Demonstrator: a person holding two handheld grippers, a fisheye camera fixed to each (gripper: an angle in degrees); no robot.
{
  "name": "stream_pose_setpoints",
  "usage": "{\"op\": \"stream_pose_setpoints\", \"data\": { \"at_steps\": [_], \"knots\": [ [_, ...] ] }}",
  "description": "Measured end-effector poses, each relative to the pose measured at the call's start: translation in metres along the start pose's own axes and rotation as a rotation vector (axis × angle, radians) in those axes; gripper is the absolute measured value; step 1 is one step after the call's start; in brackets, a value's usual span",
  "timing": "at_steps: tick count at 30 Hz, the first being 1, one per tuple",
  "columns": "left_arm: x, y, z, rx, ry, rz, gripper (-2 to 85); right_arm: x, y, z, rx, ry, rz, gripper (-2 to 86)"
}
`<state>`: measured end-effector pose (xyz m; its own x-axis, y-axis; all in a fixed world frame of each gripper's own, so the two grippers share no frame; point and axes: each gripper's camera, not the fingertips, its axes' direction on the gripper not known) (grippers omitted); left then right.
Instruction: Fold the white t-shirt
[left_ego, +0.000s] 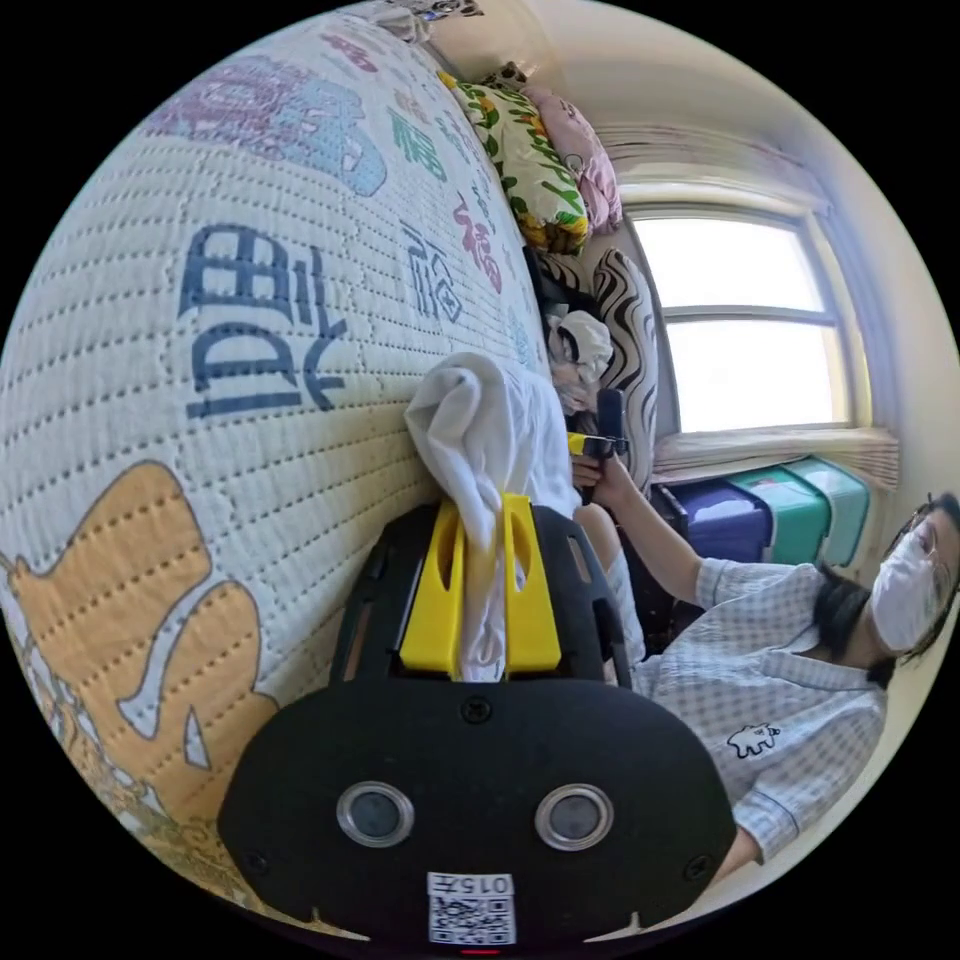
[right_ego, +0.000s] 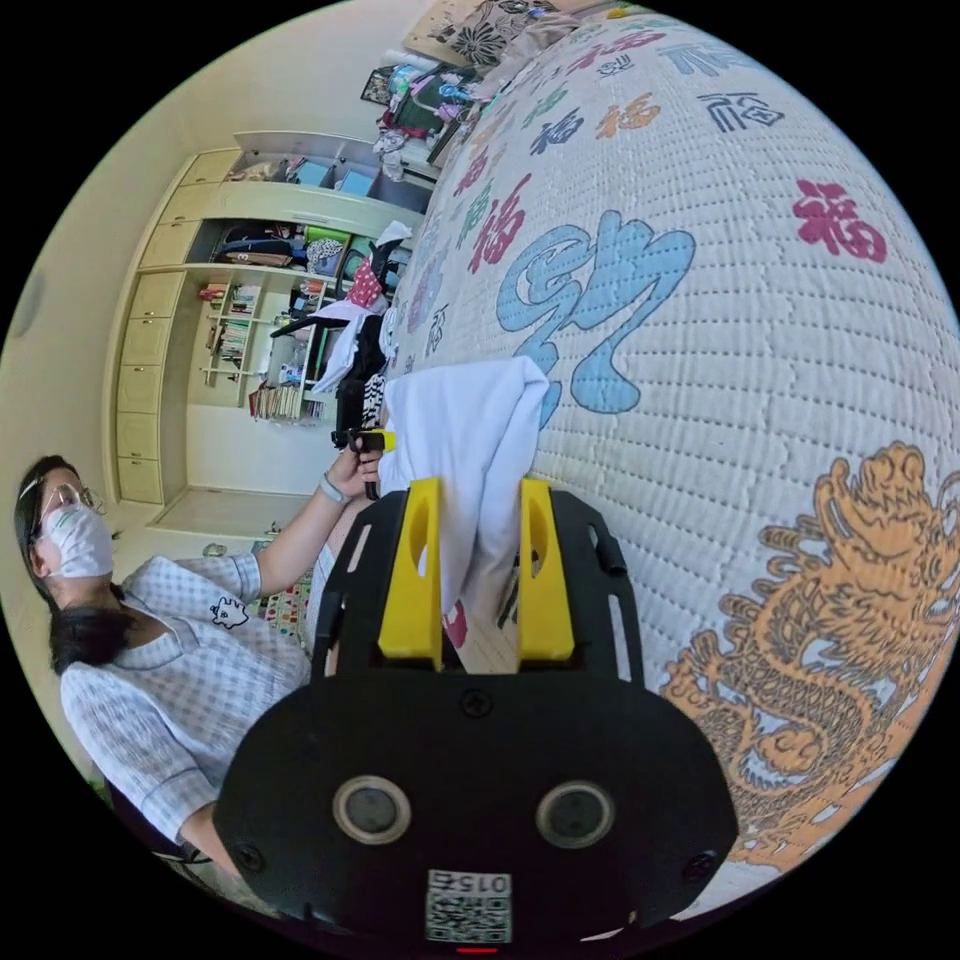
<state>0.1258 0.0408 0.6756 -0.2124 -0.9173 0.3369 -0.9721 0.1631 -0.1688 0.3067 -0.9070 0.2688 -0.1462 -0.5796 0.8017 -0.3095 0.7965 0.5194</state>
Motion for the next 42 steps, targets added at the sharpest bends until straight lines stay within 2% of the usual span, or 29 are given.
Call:
{"op": "stream_pose_setpoints", "data": {
  "at_steps": [1,4,6,8,13,18,22,30,34,40,42],
  "knots": [
    [-0.006,0.003,-0.002,0.001,0.044,-0.011,5.0,0.001,-0.001,0.004,-0.003,0.004,0.002,10.6],
    [-0.006,0.011,-0.014,0.007,0.014,0.006,3.7,0.006,-0.009,0.023,-0.019,0.046,0.027,6.7],
    [-0.001,0.018,-0.025,0.026,0.003,0.044,3.1,0.009,-0.015,0.038,-0.018,-0.021,0.074,5.3],
    [0.004,0.032,-0.048,0.070,0.061,0.077,2.4,-0.001,-0.019,0.048,-0.001,0.042,0.078,5.0],
    [0.015,0.083,-0.120,0.237,0.070,0.135,1.5,-0.052,-0.043,0.099,-0.016,0.073,-0.054,4.7],
    [0.018,0.156,-0.216,0.418,0.060,0.187,1.3,-0.114,-0.082,0.183,-0.036,-0.030,-0.188,4.7],
    [0.022,0.215,-0.296,0.523,-0.025,0.204,1.3,-0.157,-0.107,0.255,-0.085,-0.068,-0.272,4.7],
    [0.050,0.264,-0.413,0.619,-0.256,0.132,1.7,-0.220,-0.198,0.393,-0.133,-0.178,-0.351,4.7],
    [0.068,0.265,-0.464,0.739,-0.344,0.101,2.2,-0.250,-0.248,0.436,-0.098,-0.178,-0.389,4.7],
    [0.006,0.254,-0.486,0.760,-0.436,-0.152,2.7,-0.248,-0.334,0.527,-0.107,-0.040,-0.360,5.7],
    [-0.030,0.258,-0.475,0.730,-0.501,-0.307,2.8,-0.222,-0.351,0.572,-0.200,0.024,-0.274,7.7]
  ]
}}
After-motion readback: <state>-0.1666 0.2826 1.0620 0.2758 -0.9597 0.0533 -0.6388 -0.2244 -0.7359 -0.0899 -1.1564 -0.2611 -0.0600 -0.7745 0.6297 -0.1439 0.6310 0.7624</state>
